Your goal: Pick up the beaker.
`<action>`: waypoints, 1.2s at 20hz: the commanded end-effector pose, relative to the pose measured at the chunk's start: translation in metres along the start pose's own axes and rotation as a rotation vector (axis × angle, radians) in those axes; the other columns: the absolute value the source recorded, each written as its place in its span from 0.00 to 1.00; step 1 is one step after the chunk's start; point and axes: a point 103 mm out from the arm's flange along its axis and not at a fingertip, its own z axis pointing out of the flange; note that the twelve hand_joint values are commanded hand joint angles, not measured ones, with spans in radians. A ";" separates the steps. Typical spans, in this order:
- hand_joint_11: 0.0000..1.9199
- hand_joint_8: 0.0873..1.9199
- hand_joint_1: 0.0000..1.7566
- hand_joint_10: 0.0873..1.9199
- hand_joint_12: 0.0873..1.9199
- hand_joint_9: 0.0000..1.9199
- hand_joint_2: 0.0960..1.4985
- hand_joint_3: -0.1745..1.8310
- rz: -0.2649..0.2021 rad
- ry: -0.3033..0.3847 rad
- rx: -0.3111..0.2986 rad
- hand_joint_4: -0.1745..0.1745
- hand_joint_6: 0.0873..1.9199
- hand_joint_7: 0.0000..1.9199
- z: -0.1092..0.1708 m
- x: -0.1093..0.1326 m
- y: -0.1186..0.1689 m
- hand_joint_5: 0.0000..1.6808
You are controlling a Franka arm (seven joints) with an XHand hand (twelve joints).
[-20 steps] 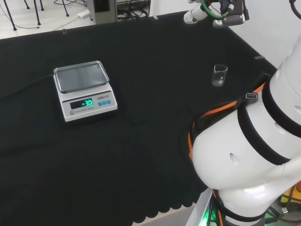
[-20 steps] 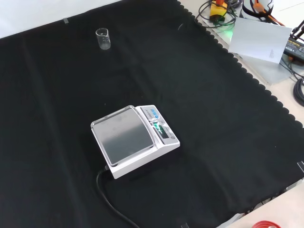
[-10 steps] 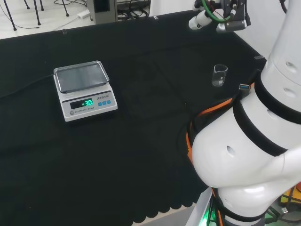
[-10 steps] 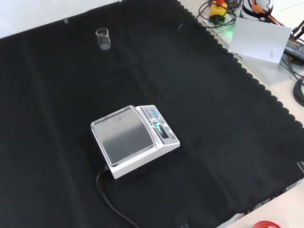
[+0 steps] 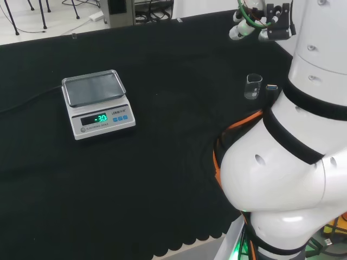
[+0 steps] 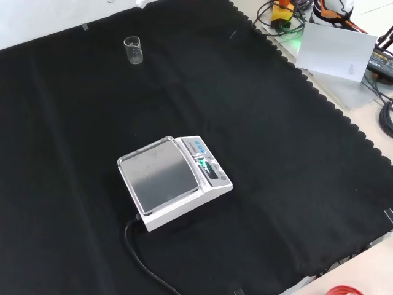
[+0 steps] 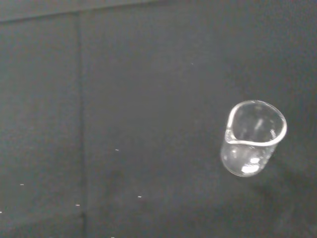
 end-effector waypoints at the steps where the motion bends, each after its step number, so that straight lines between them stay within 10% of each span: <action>1: 0.08 0.30 0.42 0.37 0.72 0.24 0.72 0.00 0.016 0.046 0.025 0.44 0.03 0.18 0.020 -0.033 0.007 0.29; 13: 0.08 0.30 0.42 0.37 0.72 0.24 0.72 0.00 0.017 0.011 0.026 0.43 0.03 0.18 0.047 -0.040 0.014 0.29; 17: 0.08 0.30 0.42 0.37 0.71 0.24 0.71 0.00 -0.025 -0.056 -0.205 0.42 0.03 0.17 0.068 -0.034 0.011 0.28; 24: 0.06 0.30 0.42 0.37 0.72 0.21 0.68 0.00 0.005 -0.058 -0.059 0.43 0.02 0.13 0.095 -0.038 0.018 0.25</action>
